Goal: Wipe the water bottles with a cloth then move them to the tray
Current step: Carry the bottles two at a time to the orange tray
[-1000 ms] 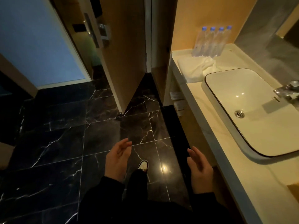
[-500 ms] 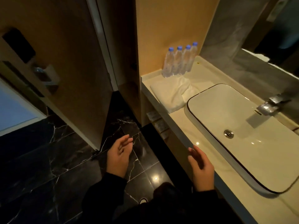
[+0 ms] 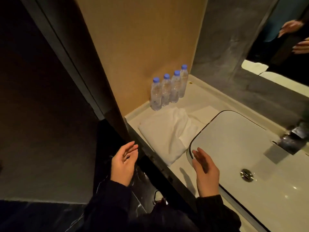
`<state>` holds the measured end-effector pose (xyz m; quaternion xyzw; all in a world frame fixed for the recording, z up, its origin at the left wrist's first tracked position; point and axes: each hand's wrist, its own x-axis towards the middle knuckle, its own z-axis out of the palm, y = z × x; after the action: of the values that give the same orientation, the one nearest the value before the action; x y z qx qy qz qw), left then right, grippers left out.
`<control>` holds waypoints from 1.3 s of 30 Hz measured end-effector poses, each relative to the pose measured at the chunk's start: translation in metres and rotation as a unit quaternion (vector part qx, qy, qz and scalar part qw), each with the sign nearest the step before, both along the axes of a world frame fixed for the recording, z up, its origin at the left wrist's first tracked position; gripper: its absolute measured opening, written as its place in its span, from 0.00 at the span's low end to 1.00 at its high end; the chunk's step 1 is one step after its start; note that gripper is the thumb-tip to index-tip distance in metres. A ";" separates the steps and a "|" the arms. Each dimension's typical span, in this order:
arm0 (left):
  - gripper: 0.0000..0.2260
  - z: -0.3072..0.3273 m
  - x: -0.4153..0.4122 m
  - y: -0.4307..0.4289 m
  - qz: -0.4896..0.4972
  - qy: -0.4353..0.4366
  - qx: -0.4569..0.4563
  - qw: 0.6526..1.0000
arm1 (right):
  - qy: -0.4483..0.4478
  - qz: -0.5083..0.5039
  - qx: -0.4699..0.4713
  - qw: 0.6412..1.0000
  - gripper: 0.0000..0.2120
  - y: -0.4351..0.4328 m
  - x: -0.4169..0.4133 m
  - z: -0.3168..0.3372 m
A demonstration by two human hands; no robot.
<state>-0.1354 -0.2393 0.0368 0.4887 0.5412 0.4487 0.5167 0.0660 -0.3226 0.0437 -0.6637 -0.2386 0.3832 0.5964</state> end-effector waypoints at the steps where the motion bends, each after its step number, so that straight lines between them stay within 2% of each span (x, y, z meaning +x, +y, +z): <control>1: 0.13 0.000 0.007 0.018 -0.006 0.000 0.004 1.000 | -0.004 0.000 0.004 1.000 0.18 0.017 0.004 0.002; 8: 0.13 -0.002 0.050 0.122 -0.038 0.002 -0.017 0.999 | -0.018 0.018 -0.028 0.999 0.17 0.114 0.026 0.003; 14: 0.14 -0.013 0.088 0.212 -0.085 0.074 -0.021 0.993 | -0.065 0.079 -0.063 0.993 0.19 0.226 0.043 -0.011; 19: 0.25 -0.033 0.114 0.287 -0.122 0.152 -0.010 0.981 | -0.152 0.116 -0.075 0.979 0.22 0.323 0.058 -0.005; 21: 0.32 -0.039 0.123 0.314 -0.141 0.188 -0.025 0.972 | -0.205 0.133 -0.086 0.966 0.25 0.358 0.064 -0.001; 23: 0.35 -0.044 0.132 0.334 -0.162 0.216 -0.029 0.962 | -0.262 0.154 -0.095 0.948 0.23 0.386 0.069 -0.001; 27: 0.29 -0.057 0.143 0.359 -0.181 0.199 -0.054 0.962 | -0.329 0.166 -0.129 0.921 0.14 0.412 0.069 -0.011; 30: 0.23 -0.066 0.145 0.366 -0.170 0.197 -0.064 0.963 | -0.334 0.164 -0.139 0.918 0.20 0.413 0.067 -0.017; 34: 0.18 -0.071 0.143 0.360 -0.157 0.167 -0.068 0.971 | -0.318 0.163 -0.151 0.921 0.18 0.412 0.067 -0.026; 39: 0.18 -0.074 0.131 0.356 -0.152 0.168 -0.054 0.973 | -0.279 0.163 -0.145 0.935 0.21 0.405 0.057 -0.035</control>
<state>-0.0039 0.1164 -0.0367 0.6052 0.5625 0.2467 0.5064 0.1227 0.0829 0.0089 -0.7754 -0.4420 0.3048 0.3323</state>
